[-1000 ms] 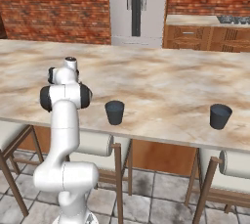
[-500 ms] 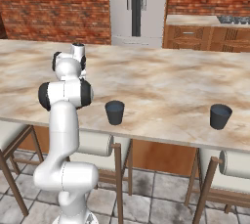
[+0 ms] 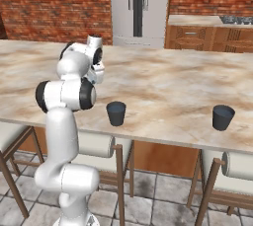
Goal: There are four ice cubes in the ice bowl. Place two ice cubes in each glass of water.
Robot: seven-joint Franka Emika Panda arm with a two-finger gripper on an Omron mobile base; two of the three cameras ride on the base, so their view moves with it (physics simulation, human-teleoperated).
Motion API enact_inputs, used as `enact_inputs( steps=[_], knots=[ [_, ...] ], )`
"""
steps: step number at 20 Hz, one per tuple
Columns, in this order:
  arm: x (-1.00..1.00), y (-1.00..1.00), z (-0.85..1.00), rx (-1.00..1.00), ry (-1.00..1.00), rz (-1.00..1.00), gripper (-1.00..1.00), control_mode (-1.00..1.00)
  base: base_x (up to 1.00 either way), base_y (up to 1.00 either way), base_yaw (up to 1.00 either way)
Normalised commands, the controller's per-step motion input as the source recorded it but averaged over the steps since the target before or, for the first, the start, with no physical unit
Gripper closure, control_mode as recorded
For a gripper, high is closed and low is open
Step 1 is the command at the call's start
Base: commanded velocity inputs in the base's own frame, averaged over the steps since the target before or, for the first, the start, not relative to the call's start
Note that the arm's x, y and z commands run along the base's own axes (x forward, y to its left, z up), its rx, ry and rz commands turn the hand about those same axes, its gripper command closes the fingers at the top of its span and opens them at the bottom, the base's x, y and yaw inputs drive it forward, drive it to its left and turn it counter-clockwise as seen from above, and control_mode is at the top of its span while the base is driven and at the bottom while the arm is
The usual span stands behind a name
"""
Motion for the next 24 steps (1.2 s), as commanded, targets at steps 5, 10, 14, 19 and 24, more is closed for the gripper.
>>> enact_inputs(
  steps=[5, 10, 14, 19, 24],
  knots=[
    [-0.40, -0.99, 0.32, -0.05, 0.00, 0.06, 1.00, -1.00, 0.00, 0.00, 0.00],
    [-0.44, -0.95, 0.22, -0.06, 0.00, 0.05, 1.00, -1.00, 0.00, 0.00, 0.00],
    [-0.28, -1.00, 0.07, -0.06, 0.00, 0.00, 1.00, -1.00, 0.00, 0.00, 0.00],
    [-0.30, -1.00, 0.10, -0.07, 0.00, 0.00, 1.00, -1.00, 0.00, 0.00, 0.00],
    [-0.28, -1.00, 0.05, -0.06, 0.00, 0.00, 1.00, -1.00, 0.00, 0.00, 0.00]
  ],
)
